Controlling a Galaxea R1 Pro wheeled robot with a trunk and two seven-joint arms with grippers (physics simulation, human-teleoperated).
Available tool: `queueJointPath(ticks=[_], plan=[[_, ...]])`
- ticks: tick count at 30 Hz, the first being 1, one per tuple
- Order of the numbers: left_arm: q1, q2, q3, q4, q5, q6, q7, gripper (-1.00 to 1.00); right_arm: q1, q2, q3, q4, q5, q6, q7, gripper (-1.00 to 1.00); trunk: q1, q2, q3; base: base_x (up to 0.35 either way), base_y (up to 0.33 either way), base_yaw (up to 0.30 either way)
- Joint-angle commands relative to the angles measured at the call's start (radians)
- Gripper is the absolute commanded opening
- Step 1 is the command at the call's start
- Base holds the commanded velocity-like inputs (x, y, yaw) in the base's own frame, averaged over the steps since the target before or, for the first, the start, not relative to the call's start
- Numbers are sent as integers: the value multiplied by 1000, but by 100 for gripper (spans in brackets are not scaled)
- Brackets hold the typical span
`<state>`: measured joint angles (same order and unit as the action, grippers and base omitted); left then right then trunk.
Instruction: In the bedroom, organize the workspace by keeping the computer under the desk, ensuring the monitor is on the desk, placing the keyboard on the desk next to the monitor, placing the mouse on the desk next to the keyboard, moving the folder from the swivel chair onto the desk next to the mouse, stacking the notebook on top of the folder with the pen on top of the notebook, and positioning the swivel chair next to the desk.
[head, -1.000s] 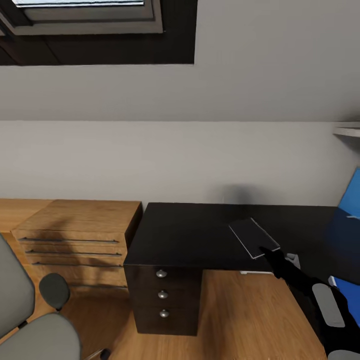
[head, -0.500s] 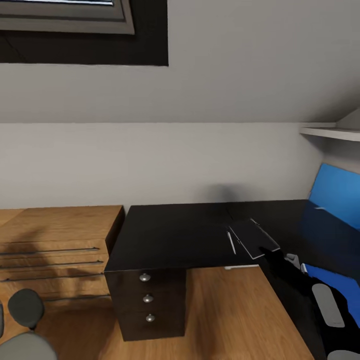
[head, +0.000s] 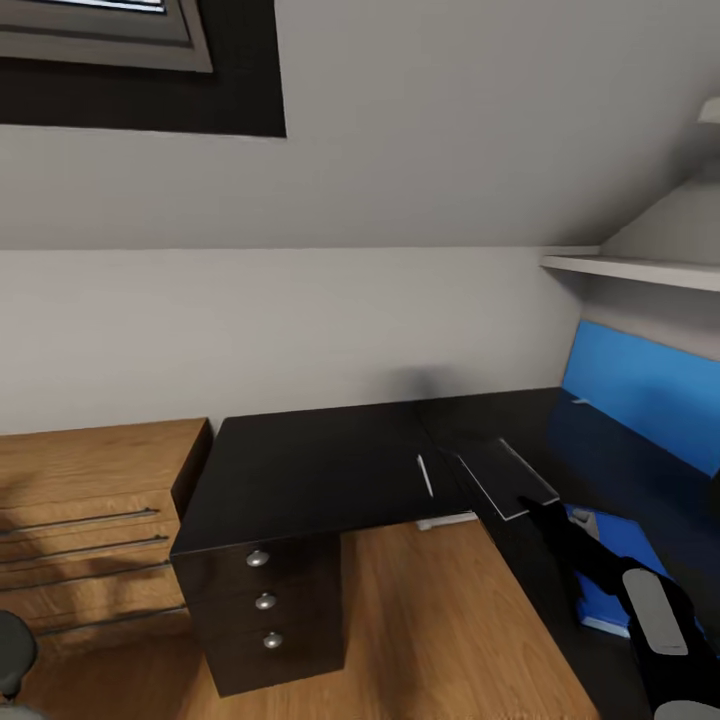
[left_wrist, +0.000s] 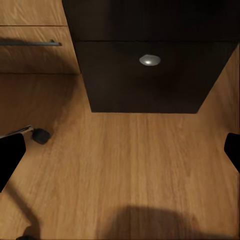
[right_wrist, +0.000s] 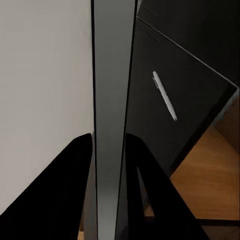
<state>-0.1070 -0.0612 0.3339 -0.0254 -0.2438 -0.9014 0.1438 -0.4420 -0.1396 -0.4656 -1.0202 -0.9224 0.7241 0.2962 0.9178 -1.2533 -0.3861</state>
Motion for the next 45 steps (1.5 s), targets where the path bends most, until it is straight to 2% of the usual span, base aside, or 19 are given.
queueJointPath(ticks=[1, 29, 37, 45], plan=[[0, 0, 2, 0, -11, -2, 10, 100, -1, 0, -3, 4, -3, 6, 4, -100, 0, -1, -1, -88, 0, -243], [0, 0, 3, 0, -11, -2, 10, 100, -2, -1, -13, 55, -5, -16, 3, -100, 0, -1, 15, -22, 0, -238], [0, -1, 4, 0, -11, -2, 10, 100, -1, 5, -35, 90, -6, -72, 5, -100, 0, -1, 20, 0, 0, -63], [0, -1, 4, 0, -12, -2, 10, 100, -1, 6, -37, 127, -8, -80, 9, -100, 0, -1, 21, 0, 0, -7]])
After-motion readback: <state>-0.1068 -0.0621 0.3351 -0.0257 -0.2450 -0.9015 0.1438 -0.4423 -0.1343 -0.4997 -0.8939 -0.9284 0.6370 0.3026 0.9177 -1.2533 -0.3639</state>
